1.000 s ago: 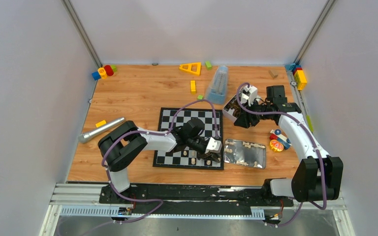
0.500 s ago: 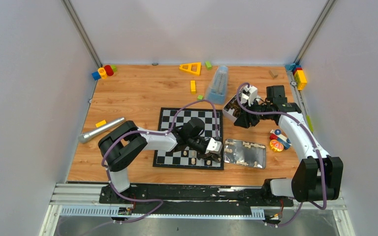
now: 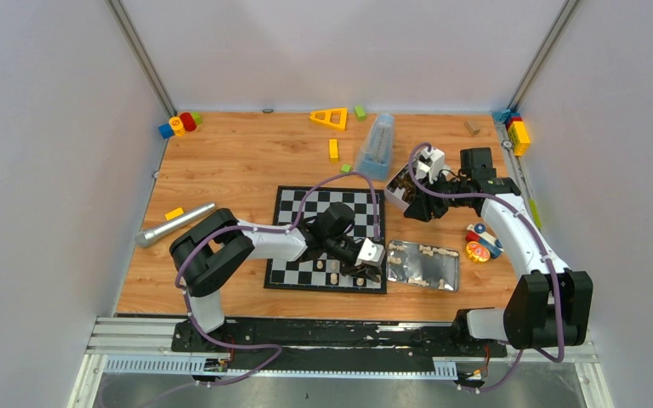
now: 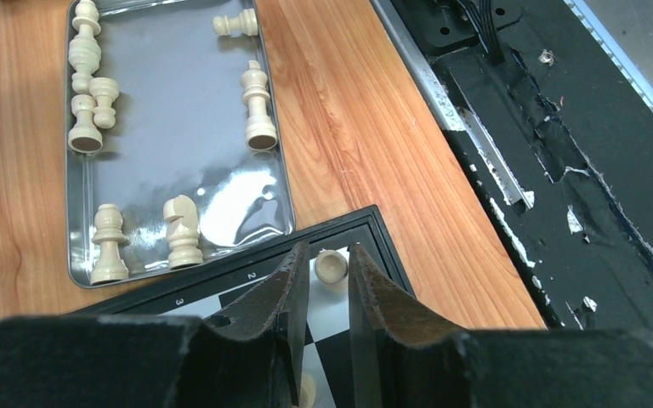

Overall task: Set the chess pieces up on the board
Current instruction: Place the chess piece on the chessboard.

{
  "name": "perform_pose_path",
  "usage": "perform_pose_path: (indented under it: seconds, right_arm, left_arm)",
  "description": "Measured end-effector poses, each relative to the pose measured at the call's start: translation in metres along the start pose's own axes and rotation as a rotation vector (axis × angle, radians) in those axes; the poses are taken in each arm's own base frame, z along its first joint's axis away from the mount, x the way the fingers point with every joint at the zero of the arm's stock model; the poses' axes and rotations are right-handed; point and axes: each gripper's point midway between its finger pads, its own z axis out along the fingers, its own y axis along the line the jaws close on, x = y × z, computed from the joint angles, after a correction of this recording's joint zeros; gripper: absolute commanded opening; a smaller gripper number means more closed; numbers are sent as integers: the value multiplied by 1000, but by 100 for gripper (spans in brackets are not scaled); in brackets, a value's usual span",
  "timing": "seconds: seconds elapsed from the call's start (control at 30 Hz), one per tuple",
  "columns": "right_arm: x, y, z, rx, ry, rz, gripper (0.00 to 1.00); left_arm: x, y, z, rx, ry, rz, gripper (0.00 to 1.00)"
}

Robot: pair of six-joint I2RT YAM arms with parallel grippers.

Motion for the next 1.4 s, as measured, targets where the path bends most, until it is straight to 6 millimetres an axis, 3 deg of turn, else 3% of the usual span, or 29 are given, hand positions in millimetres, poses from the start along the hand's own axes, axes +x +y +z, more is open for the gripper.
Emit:
perform_pose_path:
  seconds: [0.57,0.77,1.07,1.27,1.4]
  right_arm:
    - [0,0,0,-1,0,0,36]
    - [7,-6,-1,34,25,-14,36]
    - [68,-7,-17,98,226,-43,40]
    - [114,13,-26,27,387,-48,46]
    - [145,30,-21,-35,497,-92,45]
  left_arm:
    - [0,1,-2,3,35,-20,37]
    - [-22,11,-9,-28,30,9,37]
    - [-58,17,-36,-96,65,69,39]
    - [-76,20,-81,-170,100,59,41]
    - [-77,32,-116,-248,139,9,43]
